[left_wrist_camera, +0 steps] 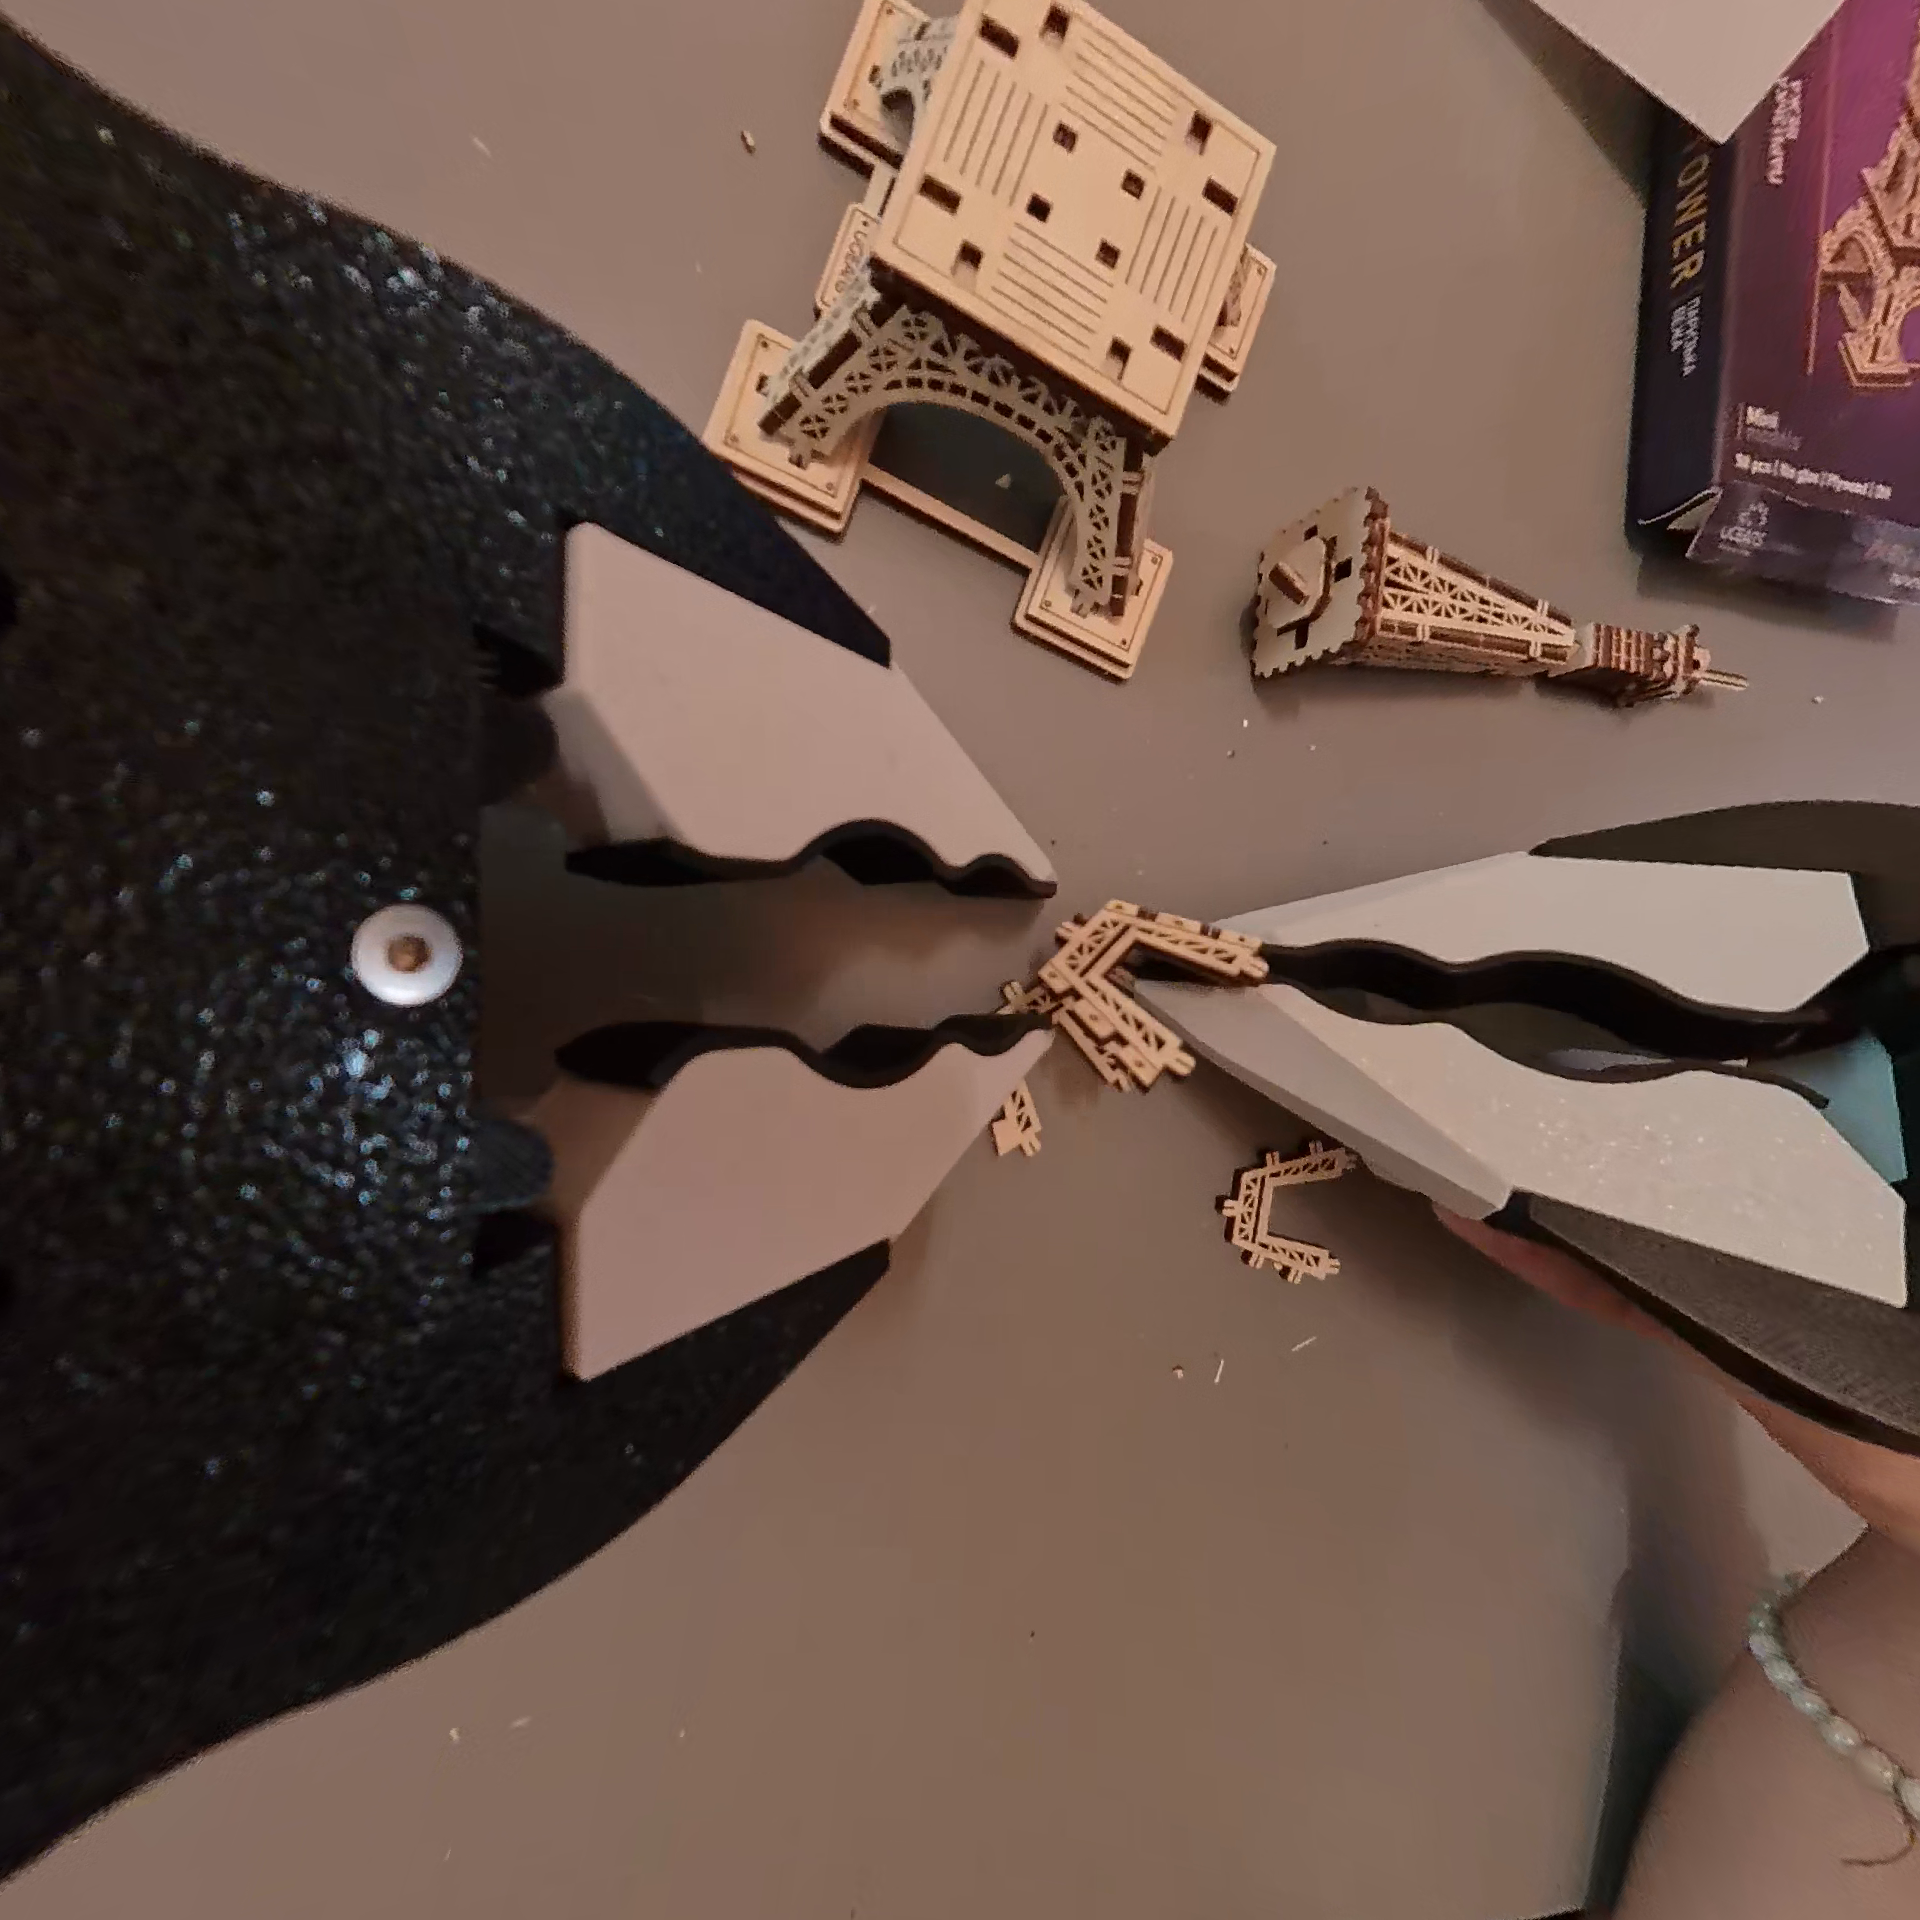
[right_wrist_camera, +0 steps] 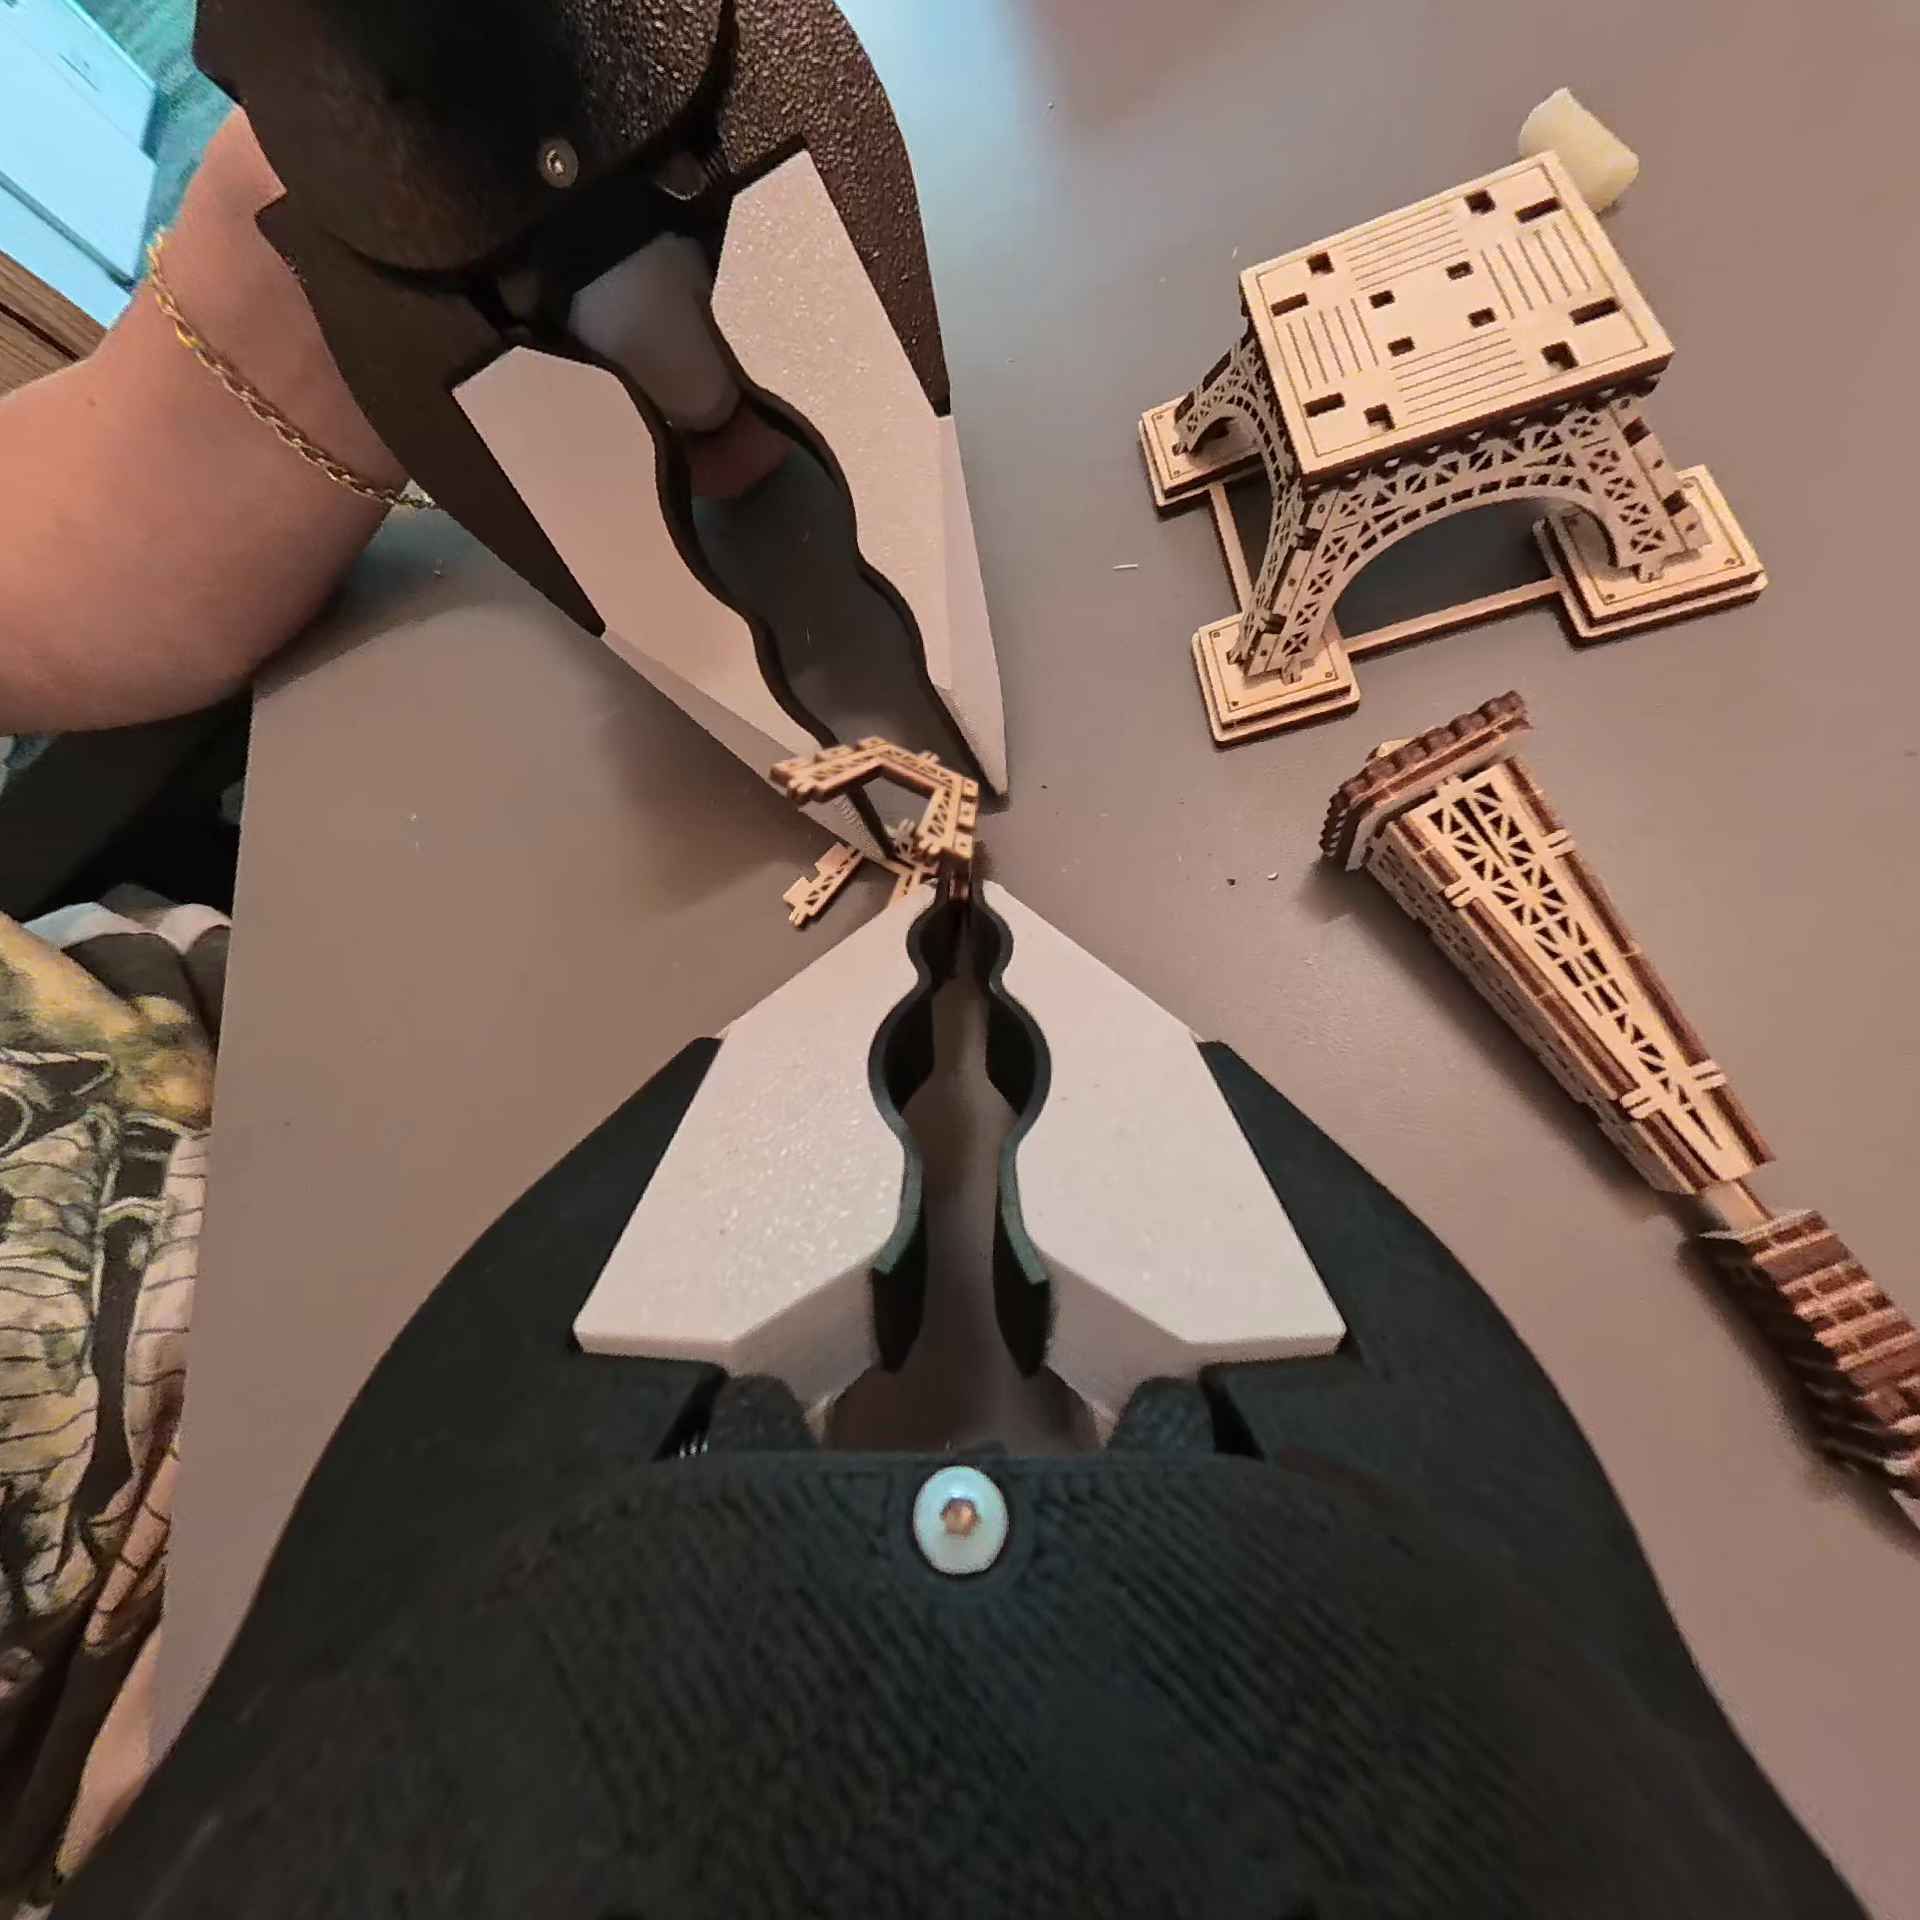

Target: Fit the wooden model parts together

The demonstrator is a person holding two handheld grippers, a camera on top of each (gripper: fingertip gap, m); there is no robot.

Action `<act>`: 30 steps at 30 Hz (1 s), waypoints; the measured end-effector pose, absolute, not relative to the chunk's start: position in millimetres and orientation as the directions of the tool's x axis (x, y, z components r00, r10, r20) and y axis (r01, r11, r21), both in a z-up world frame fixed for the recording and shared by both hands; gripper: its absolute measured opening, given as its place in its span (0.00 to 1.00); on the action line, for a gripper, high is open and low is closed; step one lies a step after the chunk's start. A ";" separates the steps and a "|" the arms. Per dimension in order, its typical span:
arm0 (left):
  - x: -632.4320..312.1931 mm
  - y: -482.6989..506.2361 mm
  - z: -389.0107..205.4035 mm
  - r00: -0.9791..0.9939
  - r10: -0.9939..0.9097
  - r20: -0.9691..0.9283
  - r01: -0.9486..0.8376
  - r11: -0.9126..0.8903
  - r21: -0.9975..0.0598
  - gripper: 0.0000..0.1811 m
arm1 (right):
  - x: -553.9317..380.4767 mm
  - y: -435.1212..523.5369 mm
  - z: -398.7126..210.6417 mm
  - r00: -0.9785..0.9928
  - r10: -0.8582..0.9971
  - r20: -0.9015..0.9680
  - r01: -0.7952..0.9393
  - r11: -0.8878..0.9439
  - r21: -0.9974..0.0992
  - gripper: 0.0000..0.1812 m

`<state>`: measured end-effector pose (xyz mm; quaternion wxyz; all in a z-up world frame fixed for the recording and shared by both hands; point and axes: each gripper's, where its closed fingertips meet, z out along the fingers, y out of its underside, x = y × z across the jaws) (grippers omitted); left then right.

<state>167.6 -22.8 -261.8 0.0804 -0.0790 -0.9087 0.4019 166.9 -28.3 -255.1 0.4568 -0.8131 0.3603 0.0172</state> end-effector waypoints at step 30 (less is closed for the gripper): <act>166.9 -17.4 -256.3 -0.975 0.202 0.092 0.071 0.674 -0.735 0.17 | 162.2 -17.9 -250.8 0.556 -0.576 -0.600 -0.766 -0.074 -0.638 0.00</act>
